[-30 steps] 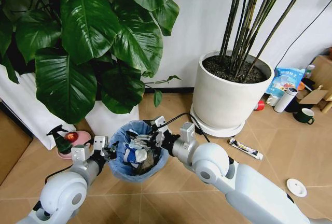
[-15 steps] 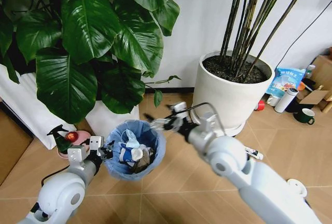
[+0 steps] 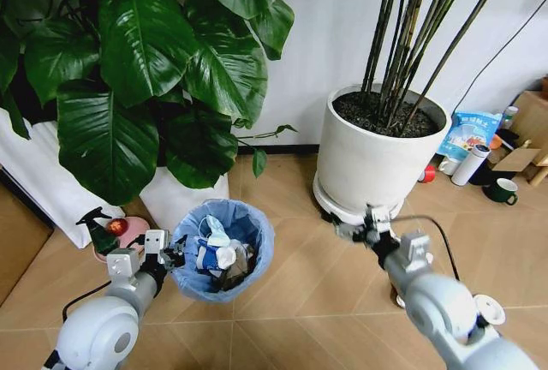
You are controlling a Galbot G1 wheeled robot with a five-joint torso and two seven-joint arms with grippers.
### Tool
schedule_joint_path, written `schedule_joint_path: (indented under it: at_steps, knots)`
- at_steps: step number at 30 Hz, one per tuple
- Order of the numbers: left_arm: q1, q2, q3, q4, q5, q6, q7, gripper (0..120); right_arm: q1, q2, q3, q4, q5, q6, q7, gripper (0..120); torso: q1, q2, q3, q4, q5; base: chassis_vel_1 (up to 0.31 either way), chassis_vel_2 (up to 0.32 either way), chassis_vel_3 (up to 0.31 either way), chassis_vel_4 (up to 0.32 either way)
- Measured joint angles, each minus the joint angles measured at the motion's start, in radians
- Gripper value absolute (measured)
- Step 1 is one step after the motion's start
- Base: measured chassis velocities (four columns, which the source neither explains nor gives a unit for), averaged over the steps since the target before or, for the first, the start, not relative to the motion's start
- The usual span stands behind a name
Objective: Pick up the trash bin and place the garbage on the floor into it.
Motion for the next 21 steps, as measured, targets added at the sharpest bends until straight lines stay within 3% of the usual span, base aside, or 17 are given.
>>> schedule_joint_path:
  at_steps: [11, 21]
  knots:
    - [0.021, 0.002, -0.012, -0.021, 0.003, -0.002, 0.0, 0, -0.063, 0.06, 0.058, -0.058, -0.054, 0.051, -0.016, 100, 0.0, 0.0, 0.0, 0.0006, -0.0001, -0.022, -0.017, 0.019, 0.02]
    - [0.032, -0.001, -0.008, -0.022, 0.014, -0.004, -0.001, 0, -0.078, 0.079, 0.094, -0.109, -0.06, 0.085, -0.042, 100, 0.0, 0.0, 0.0, 0.0003, -0.0002, -0.149, -0.15, 0.15, 0.142]
